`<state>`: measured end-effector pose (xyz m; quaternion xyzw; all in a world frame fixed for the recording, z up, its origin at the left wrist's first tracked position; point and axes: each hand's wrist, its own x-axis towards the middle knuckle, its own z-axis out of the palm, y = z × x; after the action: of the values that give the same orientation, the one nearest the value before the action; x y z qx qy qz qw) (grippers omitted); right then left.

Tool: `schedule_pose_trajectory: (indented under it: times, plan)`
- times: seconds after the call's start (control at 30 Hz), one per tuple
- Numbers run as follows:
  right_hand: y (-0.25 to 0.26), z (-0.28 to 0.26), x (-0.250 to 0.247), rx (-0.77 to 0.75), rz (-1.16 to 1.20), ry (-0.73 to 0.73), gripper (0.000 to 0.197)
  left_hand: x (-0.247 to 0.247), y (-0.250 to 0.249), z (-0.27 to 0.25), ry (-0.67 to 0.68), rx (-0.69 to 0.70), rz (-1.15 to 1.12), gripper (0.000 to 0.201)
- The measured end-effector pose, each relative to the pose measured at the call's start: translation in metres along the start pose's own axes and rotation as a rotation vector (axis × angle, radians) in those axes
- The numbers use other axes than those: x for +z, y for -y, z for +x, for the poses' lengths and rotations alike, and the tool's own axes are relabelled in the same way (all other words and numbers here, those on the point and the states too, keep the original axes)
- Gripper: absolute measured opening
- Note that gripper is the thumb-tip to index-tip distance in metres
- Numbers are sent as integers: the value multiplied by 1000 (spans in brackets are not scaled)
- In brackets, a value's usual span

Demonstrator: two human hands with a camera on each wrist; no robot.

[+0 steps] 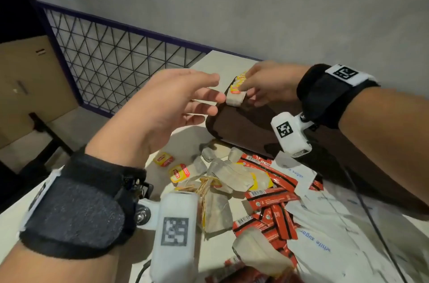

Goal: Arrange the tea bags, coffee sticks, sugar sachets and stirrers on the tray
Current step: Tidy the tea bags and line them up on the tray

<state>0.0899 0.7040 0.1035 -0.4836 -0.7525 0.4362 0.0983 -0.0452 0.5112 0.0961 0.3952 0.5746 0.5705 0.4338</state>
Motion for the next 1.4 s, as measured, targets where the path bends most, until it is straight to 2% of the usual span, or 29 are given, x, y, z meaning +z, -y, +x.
schedule_pose_trajectory:
  times: [0.07, 0.2, 0.27, 0.33, 0.4, 0.67, 0.9, 1.0, 1.07, 1.23, 1.4]
  plan:
    - [3, -29, -1, -105, -180, 86, 9, -2, 1, -1, -3, 7, 1, 13]
    - [-3, -96, 14, -288, -533, 413, 18, 0, 1, -3, 23, 24, -31, 12]
    - [-10, -122, 27, -346, -739, 518, 26, 2, 2, -4, 41, 14, -33, 11]
    - [-19, -137, 34, -438, -929, 515, 35, 4, 5, -4, 53, 1, -37, 10]
    - [-27, -143, 36, -525, -1011, 468, 43, 4, 7, -2, 60, -7, -42, 10]
    - [-49, -133, 34, -628, -836, 373, 41, -2, 14, 2, 39, 6, -52, 12]
    - [-46, -139, 30, -515, -757, 445, 40, 12, -4, 10, 36, 90, 30, 7]
    - [-45, -141, 33, -489, -717, 445, 41, 16, -15, 11, 68, 180, 100, 10]
    - [-47, -142, 36, -486, -709, 422, 42, 16, -18, 14, 65, 215, 61, 8]
    - [-47, -144, 45, -552, -833, 324, 31, 3, -10, 7, 121, 126, -219, 11]
    - [-39, -152, 49, -529, -826, 254, 13, 5, -19, -6, 207, 164, -248, 10]
